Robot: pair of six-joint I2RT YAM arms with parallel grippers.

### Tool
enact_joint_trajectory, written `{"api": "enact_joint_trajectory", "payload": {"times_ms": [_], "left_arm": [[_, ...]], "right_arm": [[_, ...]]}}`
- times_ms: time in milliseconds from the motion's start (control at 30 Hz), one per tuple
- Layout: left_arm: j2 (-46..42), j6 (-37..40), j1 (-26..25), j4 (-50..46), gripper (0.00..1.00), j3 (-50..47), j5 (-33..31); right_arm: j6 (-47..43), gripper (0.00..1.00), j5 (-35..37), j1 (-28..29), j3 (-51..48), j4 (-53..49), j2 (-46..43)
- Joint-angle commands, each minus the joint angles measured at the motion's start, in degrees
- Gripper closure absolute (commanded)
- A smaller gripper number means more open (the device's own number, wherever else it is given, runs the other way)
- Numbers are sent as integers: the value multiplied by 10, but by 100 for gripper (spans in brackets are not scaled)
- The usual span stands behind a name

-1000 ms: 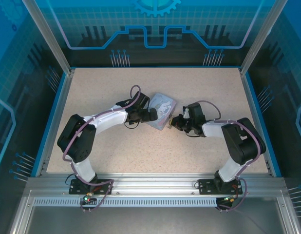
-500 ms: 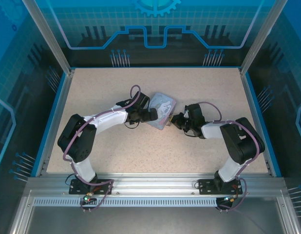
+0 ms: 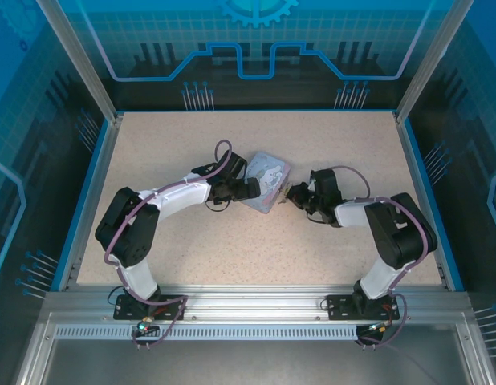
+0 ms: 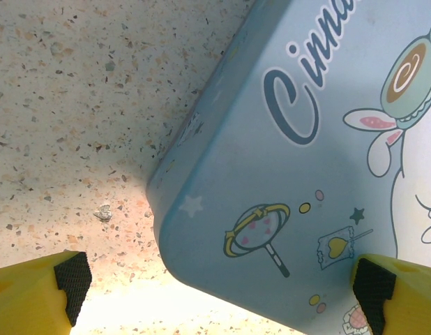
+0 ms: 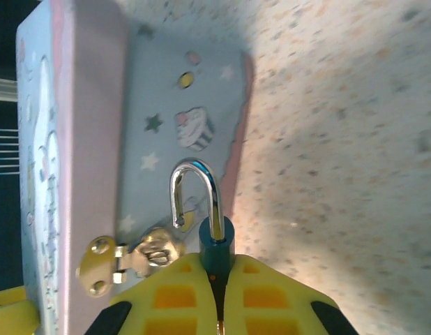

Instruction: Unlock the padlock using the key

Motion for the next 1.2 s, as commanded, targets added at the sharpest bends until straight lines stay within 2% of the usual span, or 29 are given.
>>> {"api": "enact_joint_trajectory", "payload": {"times_ms": [0,133,167,267,333,367,467,500,633,700,800,867,967,1067,1167], "left_arm": [[39,11,-1,-70,2,-7,-8],[23,22,1,-72,1,3,-8],[13,27,2,-71,1,5,-9],[-29,41,7,-73,1,11,-10],[-60,44,15,-79,1,16,-9],[-78,44,21,-80,1,16,-9],[-126,48,41,-93,1,17,-11],[-142,51,50,-97,1,16,-15],[-200,77,87,-115,1,9,-67],[-227,90,116,-117,1,-2,-93],[-268,129,149,-89,1,-39,-144],[-306,183,153,-23,1,-91,-198],[-371,278,155,121,1,-197,-261],[-416,316,187,204,1,-273,-269],[-432,340,224,273,1,-334,-247]], "right_arm": [[-31,100,-14,-37,-30,-21,-29],[-52,100,-47,-86,-52,-27,-33],[-56,94,-56,-98,-57,-29,-35],[-61,53,-62,-127,-81,-44,-69],[-71,39,-57,-146,-91,-79,-112],[-80,27,-54,-158,-95,-101,-137],[-106,5,-50,-193,-94,-185,-215],[-117,0,-47,-207,-90,-217,-243],[-183,0,-5,-233,-36,-344,-322],[-222,0,51,-234,14,-414,-339],[-263,0,162,-233,44,-450,-350],[-282,0,263,-223,15,-407,-365],[-337,0,363,-204,-60,-276,-389],[-357,0,365,-196,-105,-155,-375],[-405,0,391,-164,-116,-52,-307]]}}
